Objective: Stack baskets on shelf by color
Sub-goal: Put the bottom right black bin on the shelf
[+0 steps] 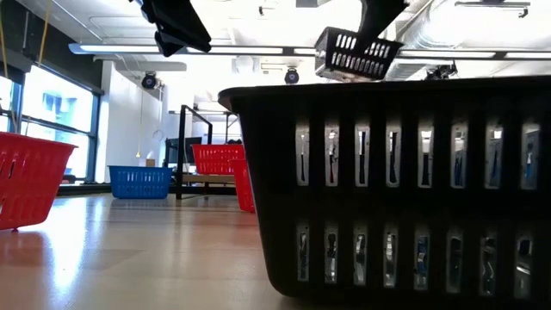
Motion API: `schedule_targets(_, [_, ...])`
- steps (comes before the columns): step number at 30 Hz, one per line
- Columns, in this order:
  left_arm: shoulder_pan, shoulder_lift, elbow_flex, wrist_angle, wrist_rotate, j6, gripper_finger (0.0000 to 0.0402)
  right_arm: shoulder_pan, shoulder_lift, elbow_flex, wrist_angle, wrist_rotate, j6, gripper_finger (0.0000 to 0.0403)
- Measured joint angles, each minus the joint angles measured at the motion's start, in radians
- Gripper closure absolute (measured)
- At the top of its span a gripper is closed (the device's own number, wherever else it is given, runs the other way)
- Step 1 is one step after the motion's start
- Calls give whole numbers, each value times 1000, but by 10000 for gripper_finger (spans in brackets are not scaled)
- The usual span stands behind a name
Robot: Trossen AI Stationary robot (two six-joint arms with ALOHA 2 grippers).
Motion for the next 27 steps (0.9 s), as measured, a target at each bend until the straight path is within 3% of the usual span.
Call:
schedule_targets(4, [8,0,0,0,-3,-16,323,-61,-51,-81,53,-11,-71,403])
schedule_targets(12, [50,0,0,0,-6,-26,323,-201,-165,-276,320,-134,-286,403])
schedule_targets(27, [97,0,0,0,-6,-26,323,-468,-170,-474,523,-290,-572,403])
